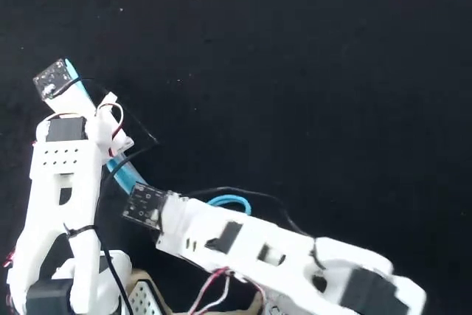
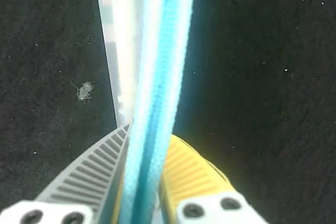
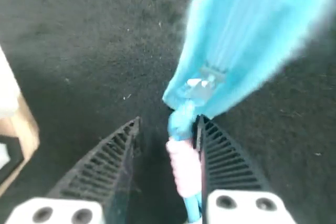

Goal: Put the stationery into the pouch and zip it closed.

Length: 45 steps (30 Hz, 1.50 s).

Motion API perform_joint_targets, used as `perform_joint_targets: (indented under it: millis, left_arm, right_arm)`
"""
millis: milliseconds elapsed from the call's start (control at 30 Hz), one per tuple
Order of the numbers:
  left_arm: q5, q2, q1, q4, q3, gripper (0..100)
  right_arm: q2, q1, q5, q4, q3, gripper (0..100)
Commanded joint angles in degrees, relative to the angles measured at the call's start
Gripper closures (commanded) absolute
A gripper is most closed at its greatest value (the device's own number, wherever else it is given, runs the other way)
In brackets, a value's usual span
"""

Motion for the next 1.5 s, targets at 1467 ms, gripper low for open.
perform_joint_targets:
  millis: [1467]
  left_arm:
    - [0.1,-0.4,-0.8,-0.3,-5.3,97]
  right_arm:
    - [-18.2,9.2,5.2,12.0,0.7,98.8]
